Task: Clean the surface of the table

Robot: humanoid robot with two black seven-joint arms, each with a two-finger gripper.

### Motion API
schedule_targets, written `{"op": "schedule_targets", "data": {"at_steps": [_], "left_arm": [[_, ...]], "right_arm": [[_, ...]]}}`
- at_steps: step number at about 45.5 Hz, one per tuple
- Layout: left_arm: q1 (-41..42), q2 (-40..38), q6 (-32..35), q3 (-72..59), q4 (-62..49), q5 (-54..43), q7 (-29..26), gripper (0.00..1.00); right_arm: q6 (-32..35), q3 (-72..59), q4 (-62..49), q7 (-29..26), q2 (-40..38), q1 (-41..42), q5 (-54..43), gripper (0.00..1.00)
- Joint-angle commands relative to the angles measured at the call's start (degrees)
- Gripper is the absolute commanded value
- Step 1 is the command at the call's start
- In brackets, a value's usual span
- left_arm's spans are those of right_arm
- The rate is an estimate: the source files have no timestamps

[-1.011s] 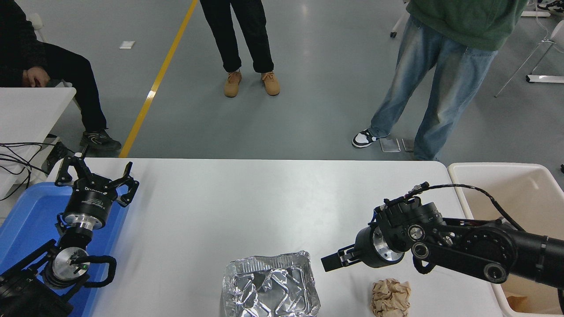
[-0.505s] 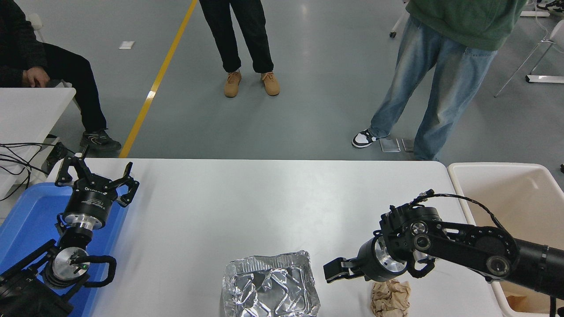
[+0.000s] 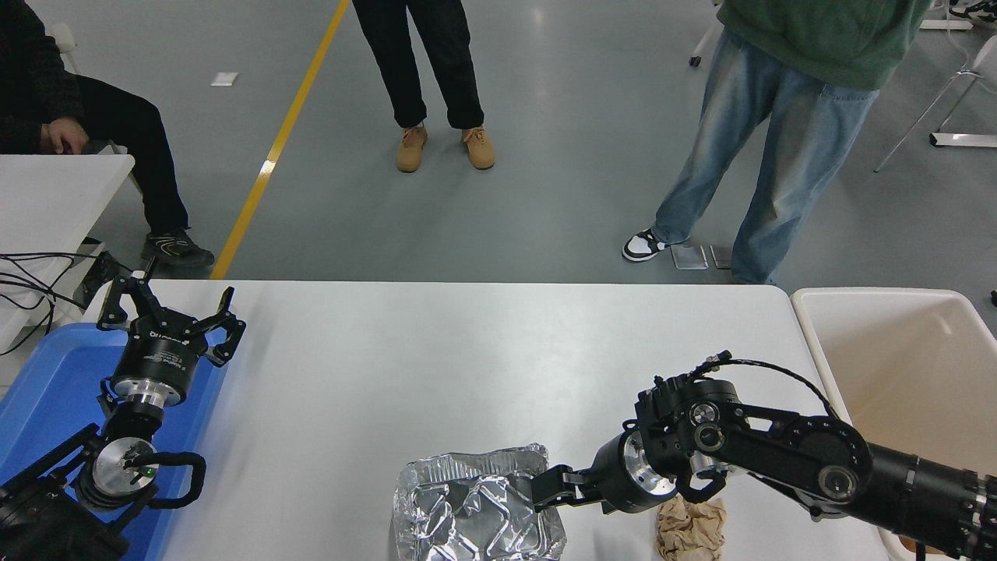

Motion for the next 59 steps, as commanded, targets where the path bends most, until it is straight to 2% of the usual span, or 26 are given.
{"op": "schedule_targets", "data": {"at_steps": [1,22,37,59], "left_arm": [[0.00,0.00,0.00,0.00,-0.01,0.06,0.00,0.99],[0.00,0.00,0.00,0.00,-0.01,0.06,0.00,0.99],[0.00,0.00,0.00,0.00,-0.01,0.06,0.00,0.99],[0.00,0.00,0.00,0.00,-0.01,0.06,0.00,0.99]], "right_arm": [[0.10,3.46,-1.03,1.05,3.11,-3.38,-4.27,1.00],[-0.08,3.64,-8.68,15.02,6.10,-5.06,-17.28,0.97],[-1.04,3.38,-9.82,15.38,6.36,-6.11,-20.10,0.99],[-1.66,3.11,-10.61,15.47,7.95,-7.08,-24.14,0.93]]}}
